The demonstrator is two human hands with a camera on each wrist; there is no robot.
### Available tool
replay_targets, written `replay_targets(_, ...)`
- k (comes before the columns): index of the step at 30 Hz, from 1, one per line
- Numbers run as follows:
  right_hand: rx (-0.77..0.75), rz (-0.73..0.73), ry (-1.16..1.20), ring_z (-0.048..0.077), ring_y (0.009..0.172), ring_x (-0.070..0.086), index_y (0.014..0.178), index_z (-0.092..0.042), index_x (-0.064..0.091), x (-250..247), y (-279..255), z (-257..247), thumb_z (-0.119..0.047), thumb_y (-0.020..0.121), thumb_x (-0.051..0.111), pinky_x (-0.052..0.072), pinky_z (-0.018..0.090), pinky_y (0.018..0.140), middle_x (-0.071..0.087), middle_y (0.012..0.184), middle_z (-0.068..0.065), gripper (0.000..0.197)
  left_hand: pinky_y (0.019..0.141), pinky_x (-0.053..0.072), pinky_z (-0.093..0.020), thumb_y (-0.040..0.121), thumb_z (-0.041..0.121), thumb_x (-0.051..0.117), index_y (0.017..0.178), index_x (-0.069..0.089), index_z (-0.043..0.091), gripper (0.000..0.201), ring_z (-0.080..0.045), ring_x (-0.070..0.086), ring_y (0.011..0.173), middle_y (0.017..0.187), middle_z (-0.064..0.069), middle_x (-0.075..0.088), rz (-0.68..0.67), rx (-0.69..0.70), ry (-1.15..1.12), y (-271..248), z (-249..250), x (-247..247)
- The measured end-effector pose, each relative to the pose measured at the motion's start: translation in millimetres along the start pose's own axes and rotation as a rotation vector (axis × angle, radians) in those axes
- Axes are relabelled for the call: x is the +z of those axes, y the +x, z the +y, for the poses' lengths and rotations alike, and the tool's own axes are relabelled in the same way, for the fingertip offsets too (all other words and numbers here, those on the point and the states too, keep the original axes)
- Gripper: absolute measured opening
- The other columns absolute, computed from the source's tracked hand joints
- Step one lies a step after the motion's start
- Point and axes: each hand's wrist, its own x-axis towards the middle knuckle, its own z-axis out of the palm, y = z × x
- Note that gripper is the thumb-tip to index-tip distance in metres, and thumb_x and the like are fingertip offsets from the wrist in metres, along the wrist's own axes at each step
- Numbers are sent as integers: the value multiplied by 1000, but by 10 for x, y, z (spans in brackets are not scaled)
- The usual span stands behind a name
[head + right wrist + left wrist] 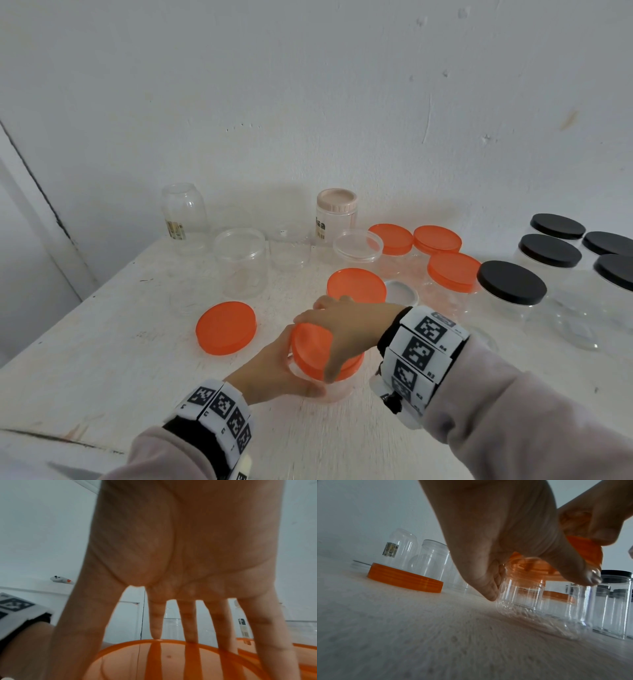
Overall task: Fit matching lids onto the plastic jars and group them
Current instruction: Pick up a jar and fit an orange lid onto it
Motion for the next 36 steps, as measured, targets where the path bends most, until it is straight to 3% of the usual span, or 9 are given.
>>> replay_targets(4,44,54,17,30,131,28,146,-43,17,51,18,31,-66,67,71,40,50,95,28,142,-3,99,106,44,-37,45,48,90,140,24,39,116,-5,48,124,134,19,47,2,1,-10,5,-2,3)
replay_targets(8,110,149,-20,34,122,39,144,-33,27,138,42,-25,-82,63,59,34,41,76,34,138,2,100,105,44,-38,47,46,90,141,22,40,116,-7,48,124,134,19,47,0,-16,-12,2,11,2)
replay_targets(11,99,138,-2,33,123,37,146,-33,25,92,43,-47,-73,65,68,39,42,81,34,138,4,100,106,43,-38,47,46,90,143,21,38,118,-9,46,126,136,16,46,-1,-27,7,-3,29,1)
replay_targets(13,53,71,19,30,129,29,147,-40,17,40,33,-36,-59,65,77,42,50,93,28,143,0,104,107,42,-39,45,49,89,144,20,35,121,-10,45,128,138,13,45,2,-26,18,-11,40,4)
replay_targets(15,21,22,20,27,131,24,147,-44,14,19,26,-24,-51,66,80,41,55,96,25,144,-4,104,108,41,-39,45,50,88,144,19,34,122,-10,45,129,139,12,44,4,-19,21,-20,45,5)
replay_targets(23,38,159,-11,31,125,31,146,-39,20,167,79,32,-74,66,63,39,45,83,32,138,1,98,107,42,-40,45,48,89,145,20,33,122,-10,46,128,139,13,45,0,-12,-19,-40,71,10)
replay_targets(27,78,200,14,34,126,30,146,-34,23,228,76,15,-79,65,59,39,46,87,32,140,4,99,107,42,-41,45,49,88,144,20,36,122,-11,47,127,137,13,46,3,-21,-15,-39,84,14)
replay_targets(33,29,58,48,29,133,22,147,-43,13,101,49,42,-58,66,76,39,56,97,24,145,-2,104,108,41,-38,44,50,88,144,20,34,122,-9,45,128,138,13,44,5,-13,1,-46,76,17)
replay_targets(36,-7,71,51,27,133,22,147,-44,15,97,50,58,-56,67,76,39,53,97,25,145,-5,102,107,42,-37,44,48,89,143,21,35,120,-7,47,126,136,15,46,8,-11,-2,-45,74,14)
